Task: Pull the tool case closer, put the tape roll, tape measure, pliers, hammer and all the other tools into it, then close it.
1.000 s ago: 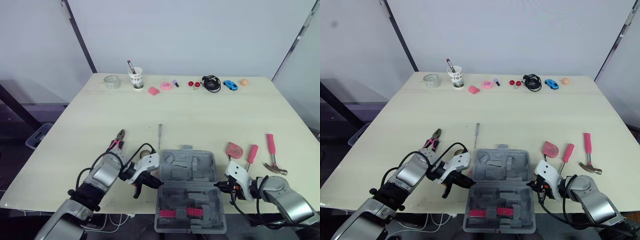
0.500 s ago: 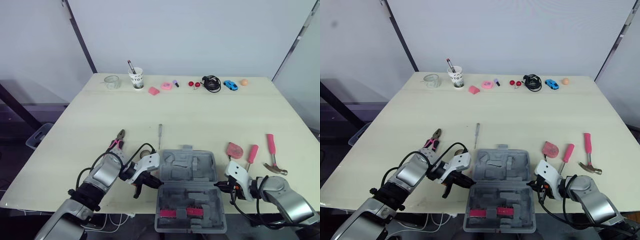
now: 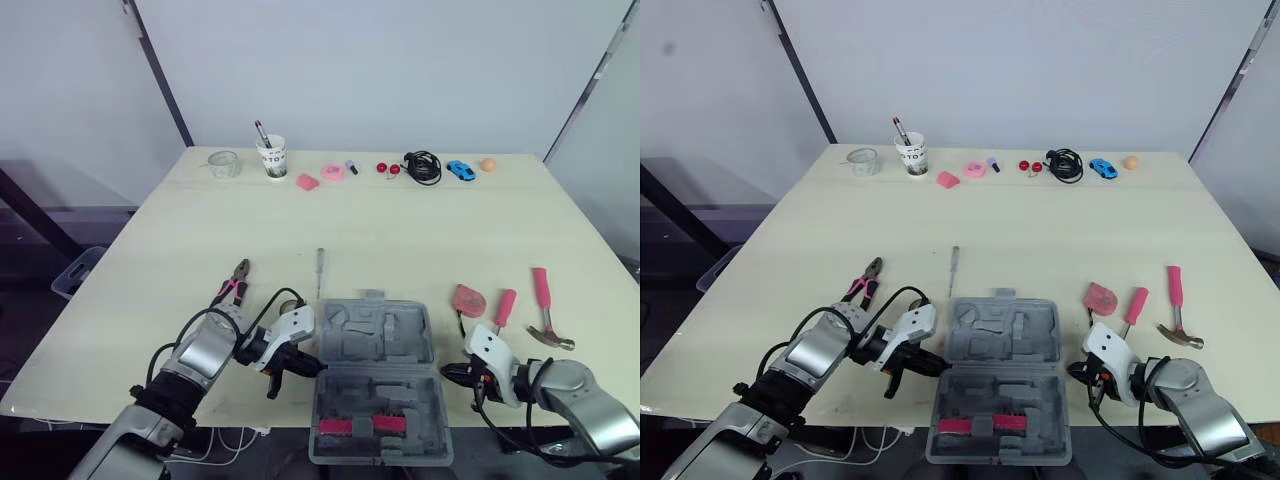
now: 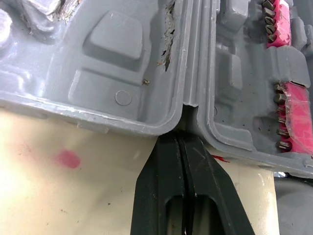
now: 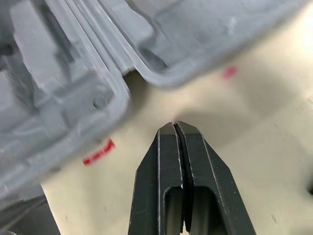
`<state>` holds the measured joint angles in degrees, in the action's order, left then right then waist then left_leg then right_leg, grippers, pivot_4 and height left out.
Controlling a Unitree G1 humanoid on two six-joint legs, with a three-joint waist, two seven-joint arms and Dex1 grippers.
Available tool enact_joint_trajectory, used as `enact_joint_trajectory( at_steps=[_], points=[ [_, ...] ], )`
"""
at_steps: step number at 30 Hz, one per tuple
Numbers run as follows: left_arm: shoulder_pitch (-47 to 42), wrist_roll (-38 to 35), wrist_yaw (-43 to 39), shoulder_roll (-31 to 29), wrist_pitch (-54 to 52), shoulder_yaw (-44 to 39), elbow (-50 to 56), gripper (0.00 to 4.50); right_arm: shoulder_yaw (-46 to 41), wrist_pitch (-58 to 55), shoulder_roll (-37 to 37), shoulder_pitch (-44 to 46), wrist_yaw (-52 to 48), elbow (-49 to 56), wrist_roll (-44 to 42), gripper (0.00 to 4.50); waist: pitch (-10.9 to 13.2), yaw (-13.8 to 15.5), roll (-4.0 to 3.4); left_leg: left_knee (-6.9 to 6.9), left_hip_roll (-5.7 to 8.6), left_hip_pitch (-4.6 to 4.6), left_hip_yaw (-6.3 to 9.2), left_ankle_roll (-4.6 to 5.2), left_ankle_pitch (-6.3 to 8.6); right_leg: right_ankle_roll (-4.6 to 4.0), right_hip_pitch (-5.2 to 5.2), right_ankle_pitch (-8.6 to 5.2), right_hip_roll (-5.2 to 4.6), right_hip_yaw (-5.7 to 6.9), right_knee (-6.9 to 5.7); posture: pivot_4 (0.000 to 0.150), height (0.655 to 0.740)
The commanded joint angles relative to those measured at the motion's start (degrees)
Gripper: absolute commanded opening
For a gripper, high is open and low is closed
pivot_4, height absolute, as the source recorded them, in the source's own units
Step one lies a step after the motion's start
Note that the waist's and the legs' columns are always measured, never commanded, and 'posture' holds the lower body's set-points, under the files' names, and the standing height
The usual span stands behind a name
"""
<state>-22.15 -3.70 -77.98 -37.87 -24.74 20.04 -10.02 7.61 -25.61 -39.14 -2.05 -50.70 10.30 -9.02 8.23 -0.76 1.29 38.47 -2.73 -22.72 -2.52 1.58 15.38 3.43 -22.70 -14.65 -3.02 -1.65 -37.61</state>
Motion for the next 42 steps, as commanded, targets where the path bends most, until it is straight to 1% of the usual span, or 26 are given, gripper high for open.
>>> enact_joint_trajectory(
  at_steps=[1, 5, 9, 14, 20, 21, 22, 23, 24, 25, 26, 28, 29, 31, 35, 42],
  points=[
    [2.08, -2.67, 1.92, -1.59, -3.14, -3.94, 4.04, 0.04, -4.4, 2.68, 0.11, -1.23, 1.84, 0.31, -1.18, 0.0, 0.01, -0.01, 0.0, 0.0, 0.0, 0.0, 0.0, 0.0, 0.0, 0.0, 0.0, 0.0, 0.0, 0.0, 0.0, 0.15, 0.74],
    [5.96, -6.62, 4.13, -3.08, -4.11, -9.13, 9.12, 0.04, -9.52, 5.8, 1.84, -3.9, 3.77, 1.25, -3.82, 0.0, 0.03, 0.11, 0.02, -0.01, -0.01, -0.03, 0.0, 0.0, 0.0, 0.0, -0.02, 0.0, 0.0, 0.0, 0.01, 0.15, 0.74],
    [12.26, -12.65, 8.06, -3.03, -4.64, -18.96, 13.69, 0.04, -16.51, 11.15, 3.85, -7.43, 3.64, 2.38, -8.14, 0.0, 0.04, 0.24, 0.02, -0.01, -0.03, -0.03, -0.02, 0.0, 0.0, 0.0, -0.01, 0.0, -0.04, 0.0, 0.03, 0.15, 0.74],
    [19.91, -16.39, 11.93, -2.56, -1.46, -28.35, 16.68, 0.04, -23.2, 13.12, 4.91, -11.39, 3.16, 2.6, -12.85, 0.0, 0.05, 0.16, 0.0, -0.04, -0.06, -0.01, -0.02, -0.01, 0.0, -0.04, 0.0, -0.03, -0.07, -0.02, 0.05, 0.15, 0.74],
    [28.97, -20.51, 17.29, -0.31, 2.0, -38.92, 19.36, 0.04, -30.96, 16.95, 6.22, -16.67, 2.3, 0.01, -16.78, 0.0, 0.05, 0.17, -0.01, -0.06, -0.11, 0.03, -0.05, -0.01, 0.01, -0.18, 0.0, -0.1, -0.09, -0.09, 0.09, 0.15, 0.74],
    [30.08, -21.34, 18.2, 0.25, 2.04, -40.33, 19.63, 0.26, -32.03, 17.69, 6.29, -17.37, 2.3, -0.54, -16.92, 0.54, 0.05, 0.19, -0.01, -0.06, -0.12, 0.05, -0.04, -0.01, 0.01, -0.18, 0.0, -0.1, -0.11, -0.13, 0.1, 0.15, 0.74],
    [31.29, -21.94, 18.86, 0.72, 2.35, -41.58, 19.67, 0.53, -33.12, 18.2, 6.42, -18.01, 2.34, -1.17, -17.17, 0.85, 0.04, 0.21, 0.0, -0.06, -0.13, 0.05, -0.03, -0.01, 0.01, -0.18, 0.0, -0.1, -0.12, -0.14, 0.11, 0.15, 0.74],
    [32.44, -22.2, 19.37, 1.11, 3.04, -42.55, 19.54, 0.81, -33.98, 18.67, 6.48, -18.62, 2.26, -1.75, -17.37, 1.31, 0.04, 0.2, 0.0, -0.05, -0.15, 0.06, -0.03, -0.01, 0.01, -0.19, 0.0, -0.11, -0.12, -0.16, 0.13, 0.15, 0.74],
    [33.91, -21.9, 19.93, 1.38, 4.08, -43.46, 19.05, 1.38, -34.86, 19.26, 6.5, -19.45, 2.04, -2.5, -17.46, 1.96, 0.04, 0.19, 0.0, -0.05, -0.17, 0.06, -0.04, -0.01, 0.01, -0.2, 0.0, -0.11, -0.12, -0.17, 0.15, 0.15, 0.74],
    [34.94, -21.69, 20.37, 1.53, 4.85, -43.94, 18.82, 1.8, -35.4, 19.69, 6.47, -20.01, 1.78, -3.06, -17.58, 2.37, 0.04, 0.18, 0.0, -0.05, -0.19, 0.08, -0.06, -0.01, 0.01, -0.21, 0.0, -0.12, -0.12, -0.2, 0.16, 0.15, 0.74],
    [36.28, -21.67, 20.47, 1.7, 5.71, -44.49, 18.87, 2.32, -36.14, 20.17, 6.49, -20.7, 1.54, -3.84, -17.68, 2.95, 0.04, 0.17, 0.0, -0.06, -0.25, 0.1, -0.09, -0.02, 0.01, -0.21, 0.0, -0.12, -0.12, -0.23, 0.17, 0.15, 0.74],
    [39.4, -21.78, 21.58, 2.29, 7.23, -46.77, 18.46, 3.28, -38.21, 22.13, 7.26, -22.81, 1.52, -5.87, -17.91, 3.92, 0.03, 0.15, 0.0, -0.07, -0.32, 0.12, -0.14, -0.02, 0.01, -0.22, 0.0, -0.12, -0.11, -0.25, 0.19, 0.15, 0.74],
    [40.49, -21.91, 22.05, 2.49, 7.82, -47.62, 18.13, 3.91, -39.1, 22.67, 7.73, -23.48, 1.5, -6.53, -18.46, 4.47, 0.03, 0.15, 0.0, -0.08, -0.35, 0.12, -0.17, -0.02, 0.01, -0.22, -0.01, -0.12, -0.11, -0.28, 0.21, 0.15, 0.74],
    [42.42, -21.86, 22.35, 2.74, 9.57, -48.77, 16.93, 4.33, -41.06, 23.26, 8.66, -24.52, 1.37, -7.28, -20.28, 4.5, 0.04, 0.18, -0.01, -0.13, -0.4, 0.13, -0.19, -0.02, 0.02, -0.23, -0.01, -0.13, -0.11, -0.3, 0.29, 0.15, 0.74],
    [44.7, -22.74, 22.93, 3.0, 11.46, -51.2, 15.43, 4.33, -43.32, 24.14, 9.28, -27.36, 0.49, -7.14, -21.76, 4.5, 0.02, 0.16, -0.01, -0.13, -0.44, 0.15, -0.24, -0.03, 0.02, -0.23, -0.02, -0.13, -0.16, -0.35, 0.31, 0.15, 0.74],
    [45.89, -24.87, 24.38, 3.37, 10.32, -52.19, 17.4, 4.33, -42.82, 22.99, 9.59, -29.14, 1.27, -3.91, -22.5, 4.5, 0.01, 0.15, -0.07, -0.15, -0.47, 0.14, -0.28, -0.04, 0.03, -0.24, -0.11, -0.12, -0.32, -0.34, 0.37, 0.15, 0.74]
  ],
)
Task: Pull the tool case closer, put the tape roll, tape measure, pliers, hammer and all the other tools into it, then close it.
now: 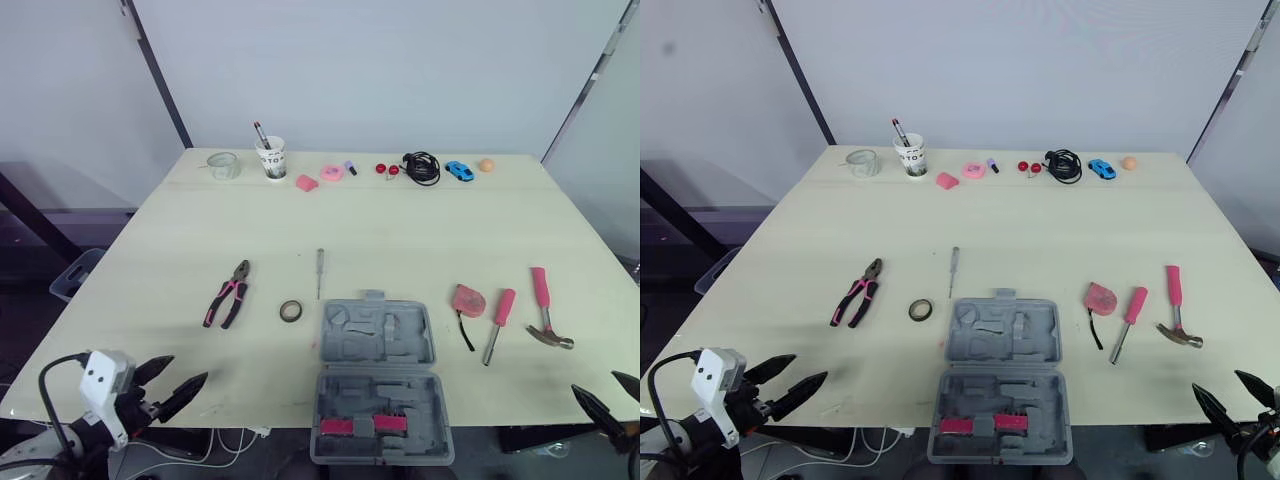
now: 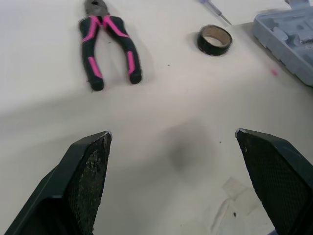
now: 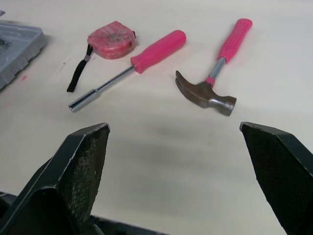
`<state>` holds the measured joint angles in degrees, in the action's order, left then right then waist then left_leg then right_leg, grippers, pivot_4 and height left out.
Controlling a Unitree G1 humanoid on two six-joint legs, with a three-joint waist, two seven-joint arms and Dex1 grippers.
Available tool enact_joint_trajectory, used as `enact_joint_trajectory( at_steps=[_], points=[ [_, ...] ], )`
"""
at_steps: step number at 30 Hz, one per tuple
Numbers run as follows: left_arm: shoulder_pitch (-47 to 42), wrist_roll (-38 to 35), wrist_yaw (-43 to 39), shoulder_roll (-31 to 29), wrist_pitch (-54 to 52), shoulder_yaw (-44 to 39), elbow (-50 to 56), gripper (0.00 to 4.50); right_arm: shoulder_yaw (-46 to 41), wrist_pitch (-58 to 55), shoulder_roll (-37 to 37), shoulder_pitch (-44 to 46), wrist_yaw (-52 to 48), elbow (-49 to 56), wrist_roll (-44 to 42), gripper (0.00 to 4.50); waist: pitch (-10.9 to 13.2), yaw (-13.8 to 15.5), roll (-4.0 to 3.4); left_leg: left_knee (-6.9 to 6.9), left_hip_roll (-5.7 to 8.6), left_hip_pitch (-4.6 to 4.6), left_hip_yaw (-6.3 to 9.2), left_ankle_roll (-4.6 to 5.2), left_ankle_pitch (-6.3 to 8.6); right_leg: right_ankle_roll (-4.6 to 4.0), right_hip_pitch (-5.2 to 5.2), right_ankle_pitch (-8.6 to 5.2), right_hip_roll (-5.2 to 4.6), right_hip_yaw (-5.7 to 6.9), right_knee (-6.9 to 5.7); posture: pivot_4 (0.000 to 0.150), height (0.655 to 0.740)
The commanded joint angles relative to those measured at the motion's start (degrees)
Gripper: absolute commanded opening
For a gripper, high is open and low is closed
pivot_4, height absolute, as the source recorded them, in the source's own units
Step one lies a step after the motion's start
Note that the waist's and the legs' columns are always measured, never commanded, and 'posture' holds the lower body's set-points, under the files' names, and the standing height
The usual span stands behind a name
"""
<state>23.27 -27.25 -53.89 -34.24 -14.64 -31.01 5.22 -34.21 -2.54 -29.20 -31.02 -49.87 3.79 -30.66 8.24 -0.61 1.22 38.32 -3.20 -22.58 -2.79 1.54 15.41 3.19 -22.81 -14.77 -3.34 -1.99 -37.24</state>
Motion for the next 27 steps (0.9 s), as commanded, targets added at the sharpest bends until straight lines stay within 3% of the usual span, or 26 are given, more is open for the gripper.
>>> enact_joint_trajectory(
  at_steps=[1, 7, 16, 27],
  points=[
    [0.46, -1.37, 0.5, -0.29, 0.2, -1.04, 2.39, 4.33, -0.8, -0.52, -0.37, 0.1, 0.91, 3.14, -0.94, 4.5, -0.01, 0.0, 0.01, 0.0, 0.01, 0.0, -0.01, 0.0, 0.0, 0.0, 0.0, 0.0, -0.03, 0.0, 0.0, 0.15, 0.74],
    [-2.2, 0.24, 0.5, -3.44, -0.44, 1.41, 4.89, 4.33, 2.76, -4.79, -2.75, 1.99, -0.8, 9.67, -2.18, 4.5, 0.0, -0.01, 0.0, -0.01, 0.03, -0.03, 0.0, 0.0, 0.0, -0.01, 0.0, 0.01, -0.28, 0.09, 0.07, 0.15, 0.74],
    [-7.9, 8.67, -0.51, -15.36, -3.23, 10.1, 5.52, 4.33, 9.01, -8.04, -7.29, 9.03, -6.24, 16.09, -4.97, 4.5, 0.01, 0.1, 0.0, -0.06, 0.12, -0.11, 0.01, 0.01, 0.0, 0.0, 0.01, 0.02, -0.18, 0.19, 0.19, 0.15, 0.74],
    [-19.89, 16.35, -7.59, -30.35, -9.2, 24.29, 10.93, 4.33, 18.15, -6.09, -9.24, 18.12, -15.86, 15.9, -4.19, 4.5, 0.08, 0.26, 0.02, -0.06, 0.15, -0.15, 0.01, 0.02, -0.01, 0.02, 0.09, 0.03, -0.02, 0.28, 0.21, 0.15, 0.74]
  ],
)
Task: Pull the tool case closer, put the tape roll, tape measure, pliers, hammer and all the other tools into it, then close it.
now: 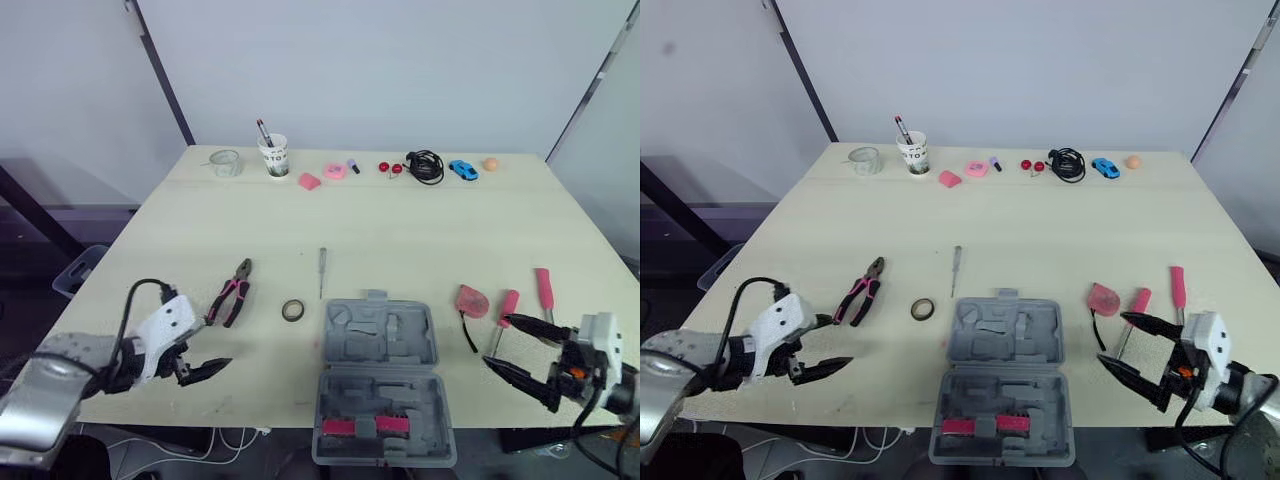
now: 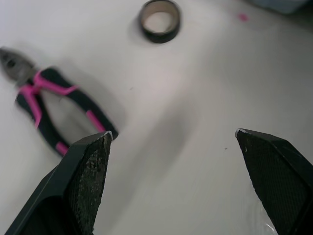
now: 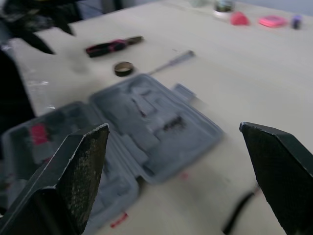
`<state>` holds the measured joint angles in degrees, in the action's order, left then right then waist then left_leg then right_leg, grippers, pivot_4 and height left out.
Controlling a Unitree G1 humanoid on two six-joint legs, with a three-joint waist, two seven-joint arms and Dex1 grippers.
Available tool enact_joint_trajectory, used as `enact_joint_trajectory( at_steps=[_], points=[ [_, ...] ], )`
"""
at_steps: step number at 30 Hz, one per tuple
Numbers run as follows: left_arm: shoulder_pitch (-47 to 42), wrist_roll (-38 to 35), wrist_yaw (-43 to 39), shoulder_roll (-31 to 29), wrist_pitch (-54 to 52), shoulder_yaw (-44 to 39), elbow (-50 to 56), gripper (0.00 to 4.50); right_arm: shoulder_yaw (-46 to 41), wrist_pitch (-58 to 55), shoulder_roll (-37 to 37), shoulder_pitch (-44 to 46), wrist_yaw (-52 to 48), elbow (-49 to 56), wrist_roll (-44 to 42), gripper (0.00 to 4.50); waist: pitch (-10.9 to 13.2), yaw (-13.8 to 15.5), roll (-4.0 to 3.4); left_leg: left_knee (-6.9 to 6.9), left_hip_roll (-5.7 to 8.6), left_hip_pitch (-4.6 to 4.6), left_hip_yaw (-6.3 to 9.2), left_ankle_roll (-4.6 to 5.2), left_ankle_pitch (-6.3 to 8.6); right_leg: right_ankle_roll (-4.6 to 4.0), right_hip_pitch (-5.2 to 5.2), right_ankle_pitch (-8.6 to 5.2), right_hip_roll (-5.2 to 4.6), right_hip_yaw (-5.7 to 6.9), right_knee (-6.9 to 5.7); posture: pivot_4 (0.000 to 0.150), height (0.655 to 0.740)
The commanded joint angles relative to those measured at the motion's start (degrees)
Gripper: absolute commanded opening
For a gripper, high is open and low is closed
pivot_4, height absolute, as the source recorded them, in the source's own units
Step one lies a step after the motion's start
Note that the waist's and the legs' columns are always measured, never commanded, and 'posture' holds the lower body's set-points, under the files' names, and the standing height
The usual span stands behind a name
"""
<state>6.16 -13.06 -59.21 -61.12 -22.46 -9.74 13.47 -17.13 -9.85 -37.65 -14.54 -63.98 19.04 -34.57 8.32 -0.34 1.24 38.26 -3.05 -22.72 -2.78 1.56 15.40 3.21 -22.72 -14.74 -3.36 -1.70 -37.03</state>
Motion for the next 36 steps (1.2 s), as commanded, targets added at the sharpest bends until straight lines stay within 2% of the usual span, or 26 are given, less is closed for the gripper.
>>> enact_joint_trajectory(
  at_steps=[1, 7, 13, 17, 20, 25, 36],
  points=[
    [-4.13, 2.93, -3.12, -4.75, -1.99, 4.54, 3.16, 4.33, 1.8, 1.49, -0.83, 2.31, -2.25, 0.51, -0.02, 4.5, 0.04, -0.01, 0.02, 0.01, 0.05, 0.0, -0.04, 0.0, 0.0, 0.0, 0.01, 0.0, 0.06, 0.01, 0.0, 0.15, 0.74],
    [-18.2, 7.53, -7.07, -7.12, -7.28, 15.56, 4.29, 4.33, 4.76, 1.48, -0.38, 6.19, -1.0, -0.2, 2.08, 4.5, 0.1, 0.36, -0.04, 0.03, 0.08, -0.02, -0.09, 0.0, 0.0, -0.01, 0.02, 0.0, 0.33, 0.0, -0.01, 0.15, 0.74],
    [-33.09, 15.73, -12.55, -4.89, -9.32, 28.4, 3.02, 4.33, 6.32, 2.84, -0.19, 7.67, -1.21, -2.35, 3.6, 4.5, 0.13, 1.02, -0.04, 0.04, 0.09, -0.07, -0.08, 0.01, -0.01, 0.11, 0.02, 0.06, 0.47, -0.1, -0.01, 0.15, 0.74],
    [-39.08, 21.87, -17.23, -4.13, -9.84, 35.32, 1.31, 4.33, 6.74, 3.4, -0.15, 8.38, -1.23, -3.12, 3.7, 4.5, 0.15, 1.12, -0.04, 0.07, 0.1, -0.12, -0.02, 0.01, -0.01, 0.11, 0.02, 0.06, 0.61, -0.25, -0.01, 0.15, 0.74],
    [-44.33, 27.54, -18.24, -1.03, -9.95, 39.96, -2.68, 4.33, 7.42, 3.79, 0.21, 8.76, -0.92, -3.38, 4.0, 4.5, 0.16, 1.16, -0.03, 0.1, 0.14, -0.11, -0.02, 0.02, -0.02, 0.12, 0.03, 0.06, 0.74, -0.47, -0.04, 0.15, 0.74],
    [-48.02, 33.64, -20.2, 4.02, -8.39, 45.25, -7.63, 4.33, 7.2, 4.27, 0.71, 7.54, -0.25, -2.7, 4.02, 4.5, 0.17, 1.15, -0.01, 0.13, 0.27, -0.16, -0.02, 0.02, -0.02, 0.22, 0.03, 0.09, 0.8, -0.79, -0.03, 0.15, 0.74],
    [-50.41, 41.6, -20.07, 12.55, -3.88, 48.39, -15.32, 4.33, 8.79, 5.79, 1.58, 7.98, 0.04, -3.66, 5.53, 4.5, 0.17, 1.13, 0.0, 0.18, 0.28, -0.15, 0.01, 0.03, -0.02, 0.23, 0.03, 0.09, 0.8, -0.81, -0.11, 0.15, 0.74]
  ],
)
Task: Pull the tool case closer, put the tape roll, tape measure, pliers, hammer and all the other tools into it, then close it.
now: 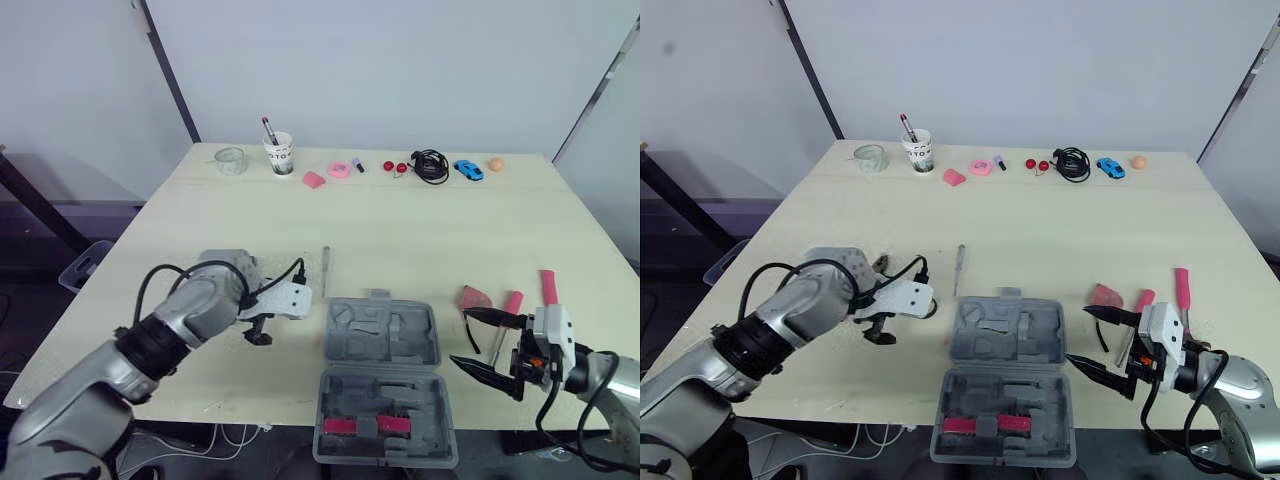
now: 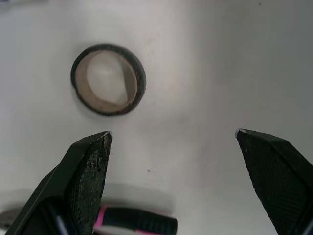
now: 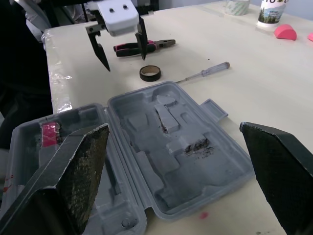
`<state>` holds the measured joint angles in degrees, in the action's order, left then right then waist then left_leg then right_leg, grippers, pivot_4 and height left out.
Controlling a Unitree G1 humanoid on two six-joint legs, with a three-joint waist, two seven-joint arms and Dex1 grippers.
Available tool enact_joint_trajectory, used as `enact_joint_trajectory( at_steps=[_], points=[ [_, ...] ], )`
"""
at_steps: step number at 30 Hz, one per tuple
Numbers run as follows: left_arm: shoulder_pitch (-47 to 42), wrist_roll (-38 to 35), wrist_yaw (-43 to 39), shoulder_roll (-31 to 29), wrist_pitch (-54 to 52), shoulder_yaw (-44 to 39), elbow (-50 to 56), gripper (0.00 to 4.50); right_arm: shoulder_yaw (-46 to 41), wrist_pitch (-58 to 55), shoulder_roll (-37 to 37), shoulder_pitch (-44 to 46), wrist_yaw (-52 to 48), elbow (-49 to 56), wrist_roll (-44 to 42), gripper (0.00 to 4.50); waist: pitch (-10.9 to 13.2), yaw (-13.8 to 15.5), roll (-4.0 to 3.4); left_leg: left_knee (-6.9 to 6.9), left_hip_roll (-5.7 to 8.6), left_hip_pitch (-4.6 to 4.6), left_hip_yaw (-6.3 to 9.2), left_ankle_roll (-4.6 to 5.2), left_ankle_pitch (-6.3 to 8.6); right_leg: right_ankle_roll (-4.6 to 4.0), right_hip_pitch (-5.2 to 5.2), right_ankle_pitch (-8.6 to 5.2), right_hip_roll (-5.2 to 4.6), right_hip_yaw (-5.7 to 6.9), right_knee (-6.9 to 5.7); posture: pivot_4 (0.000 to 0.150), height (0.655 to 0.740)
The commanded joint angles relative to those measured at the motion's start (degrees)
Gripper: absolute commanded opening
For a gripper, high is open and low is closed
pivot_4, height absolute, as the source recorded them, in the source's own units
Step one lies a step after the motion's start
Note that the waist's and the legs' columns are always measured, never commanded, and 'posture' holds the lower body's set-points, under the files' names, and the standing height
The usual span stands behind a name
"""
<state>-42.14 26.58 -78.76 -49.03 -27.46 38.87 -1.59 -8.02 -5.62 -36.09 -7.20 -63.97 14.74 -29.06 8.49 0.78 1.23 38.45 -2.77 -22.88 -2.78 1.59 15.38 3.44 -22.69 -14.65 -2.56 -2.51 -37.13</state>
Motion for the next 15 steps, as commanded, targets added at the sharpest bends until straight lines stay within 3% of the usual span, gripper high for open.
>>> enact_joint_trajectory(
  at_steps=[1, 15],
  points=[
    [-2.5, 2.25, -1.29, 0.89, 1.1, -0.23, 0.01, 4.33, -0.3, 1.65, 0.03, 0.6, 0.0, 0.59, 0.0, 4.5, 0.0, 0.01, 0.0, 0.0, 0.0, 0.0, 0.01, 0.0, 0.0, 0.0, 0.0, 0.0, 0.0, 0.0, -0.01, 0.15, 0.74],
    [-4.11, 7.74, -5.29, 5.24, 5.16, 1.34, -2.91, 4.33, 0.09, 3.54, 0.19, 0.12, 0.14, -0.53, 0.96, 4.5, 0.0, -0.02, 0.0, 0.01, 0.0, 0.0, 0.01, 0.0, 0.0, 0.01, 0.0, 0.01, 0.0, -0.01, -0.04, 0.15, 0.74]
  ],
)
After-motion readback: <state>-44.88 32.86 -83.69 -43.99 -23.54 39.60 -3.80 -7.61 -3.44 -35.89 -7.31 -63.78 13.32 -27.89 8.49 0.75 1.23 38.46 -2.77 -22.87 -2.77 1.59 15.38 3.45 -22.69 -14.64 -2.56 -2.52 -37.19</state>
